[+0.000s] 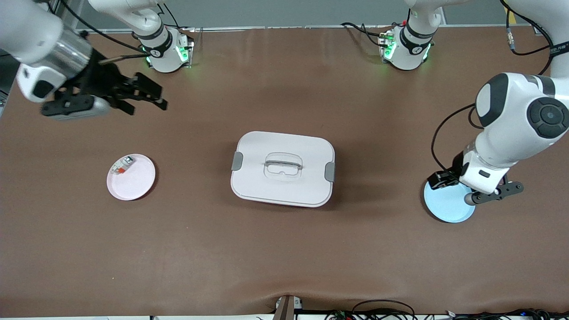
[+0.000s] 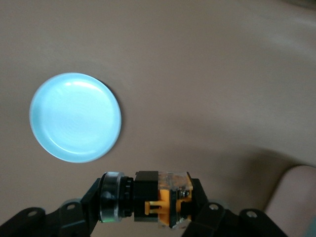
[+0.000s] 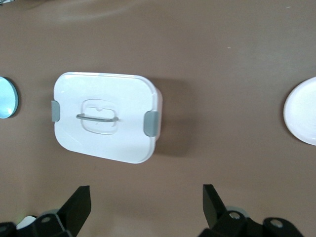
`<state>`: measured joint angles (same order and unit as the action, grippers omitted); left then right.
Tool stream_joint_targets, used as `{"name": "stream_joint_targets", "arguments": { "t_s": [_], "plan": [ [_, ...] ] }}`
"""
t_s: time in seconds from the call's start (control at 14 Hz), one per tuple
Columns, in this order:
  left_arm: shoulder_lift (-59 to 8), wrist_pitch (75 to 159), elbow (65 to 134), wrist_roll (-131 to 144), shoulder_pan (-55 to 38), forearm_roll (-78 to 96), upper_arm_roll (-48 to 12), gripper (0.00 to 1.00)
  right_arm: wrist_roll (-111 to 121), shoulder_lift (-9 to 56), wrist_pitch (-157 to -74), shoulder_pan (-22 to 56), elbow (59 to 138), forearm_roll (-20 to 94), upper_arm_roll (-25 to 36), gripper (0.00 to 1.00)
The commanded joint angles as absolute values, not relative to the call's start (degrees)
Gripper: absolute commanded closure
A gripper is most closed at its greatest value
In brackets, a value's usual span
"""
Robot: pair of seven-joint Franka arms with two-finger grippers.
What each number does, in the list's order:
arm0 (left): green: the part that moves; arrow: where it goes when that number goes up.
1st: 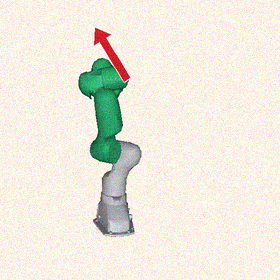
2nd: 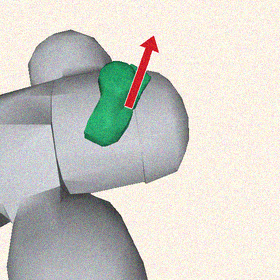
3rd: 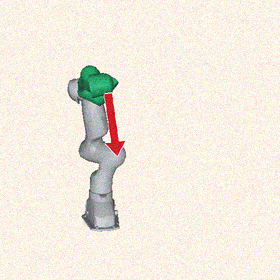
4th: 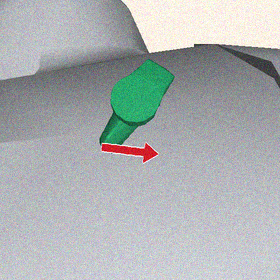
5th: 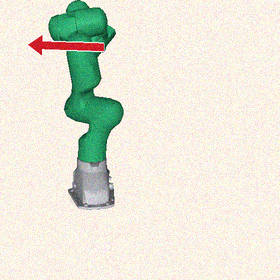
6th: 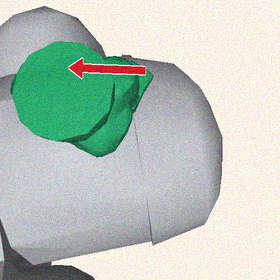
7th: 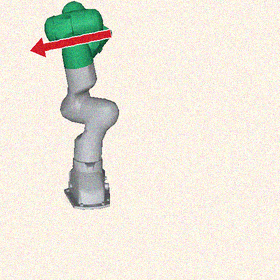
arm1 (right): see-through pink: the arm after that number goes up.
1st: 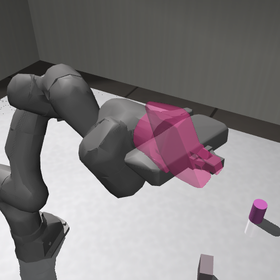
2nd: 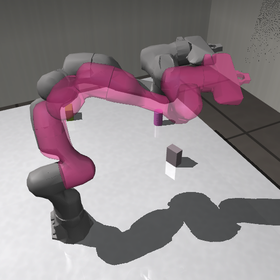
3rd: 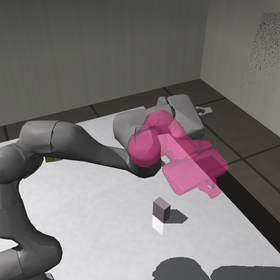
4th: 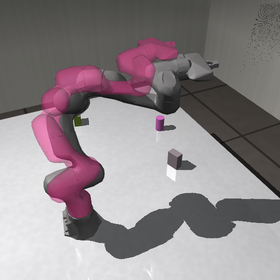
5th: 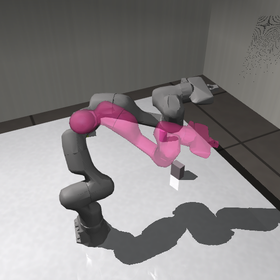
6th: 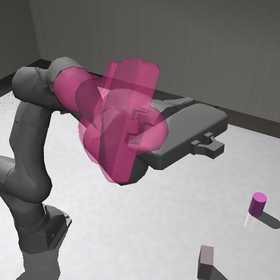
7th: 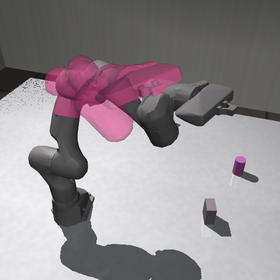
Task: Transfer orange switch to right arm and place
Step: 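Lift the switch with the left gripper while the right gripper approaches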
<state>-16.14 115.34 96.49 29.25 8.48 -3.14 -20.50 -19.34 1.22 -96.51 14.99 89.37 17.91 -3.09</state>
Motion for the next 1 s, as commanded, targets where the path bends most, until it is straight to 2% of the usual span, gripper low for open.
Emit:
{"name": "stream_joint_targets", "arguments": {
  "t_s": [0.0,0.21,0.43,0.78,0.93],
  "plan": [
    [-16.3,112.2,93.2,35.5,8.7,1.8,-24.5,1.0,-23.8,0.9,-103.3,18.5,94.0,22.3,-2.5,0.0],
    [-16.8,112.1,91.3,44.6,8.5,5.7,-29.8,1.0,-24.3,0.9,-112.6,22.4,99.3,24.3,-2.5,0.0],
    [-17.2,112.1,89.5,51.3,8.3,10.4,-33.2,1.0,-24.3,1.0,-121.3,23.8,103.7,33.8,-2.5,0.0],
    [-17.8,112.8,88.9,58.6,5.0,20.4,-34.3,1.0,-24.3,1.3,-134.9,29.2,107.8,47.3,-2.4,0.0],
    [-19.6,113.5,86.9,65.6,2.0,21.4,-34.3,1.0,-24.3,1.5,-141.7,32.3,109.3,49.5,-2.4,0.0]
  ]
}}
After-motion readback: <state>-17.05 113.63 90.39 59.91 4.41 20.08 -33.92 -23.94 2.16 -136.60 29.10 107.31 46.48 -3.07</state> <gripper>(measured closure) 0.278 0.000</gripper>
